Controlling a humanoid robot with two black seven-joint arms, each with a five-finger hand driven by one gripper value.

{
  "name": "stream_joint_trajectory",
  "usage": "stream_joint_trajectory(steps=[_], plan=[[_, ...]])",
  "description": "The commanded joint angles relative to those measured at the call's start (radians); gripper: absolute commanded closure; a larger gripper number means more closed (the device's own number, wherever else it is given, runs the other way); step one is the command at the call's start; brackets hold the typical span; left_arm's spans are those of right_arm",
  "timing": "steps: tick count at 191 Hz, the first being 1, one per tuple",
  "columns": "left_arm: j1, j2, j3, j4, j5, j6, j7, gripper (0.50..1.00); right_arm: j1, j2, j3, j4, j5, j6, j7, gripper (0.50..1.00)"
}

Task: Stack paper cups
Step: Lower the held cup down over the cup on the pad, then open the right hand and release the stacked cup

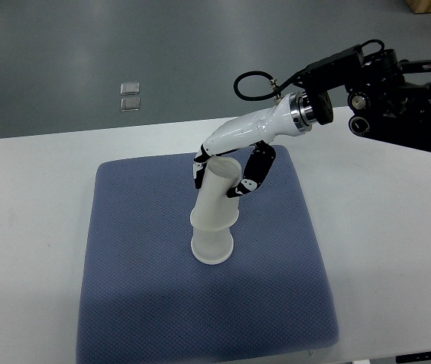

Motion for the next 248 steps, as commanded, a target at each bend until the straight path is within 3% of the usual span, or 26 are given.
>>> stream_joint_trajectory(steps=[1,134,148,163,185,248], plan=[[0.0,0.0,0.0,0.0,0.0,0.0,0.0,0.5,-0.013,0.001,-0.001,-0.008,-0.009,-0.01,0.0,0.881],[0.0,0.0,0.0,0.0,0.0,0.0,0.0,0.5,-0.076,0.035,0.0,-0.041,-0.045,-0.073,-0.006,0.875],[0.0,0.0,0.0,0.0,0.0,0.0,0.0,0.5,-0.079,0.038,0.002,-0.041,-0.043,-0.073,-0.005,0.838],[0.0,0.0,0.0,0.0,0.0,0.0,0.0,0.5,-0.08,0.038,0.002,-0.041,-0.036,-0.073,-0.005,0.74],[0.0,0.0,0.0,0.0,0.0,-0.002,0.0,0.5,-0.08,0.039,0.002,-0.041,-0.032,-0.071,-0.006,0.679],[0.0,0.0,0.0,0.0,0.0,0.0,0.0,0.5,-0.103,0.047,0.0,-0.041,-0.034,-0.073,-0.006,0.673]])
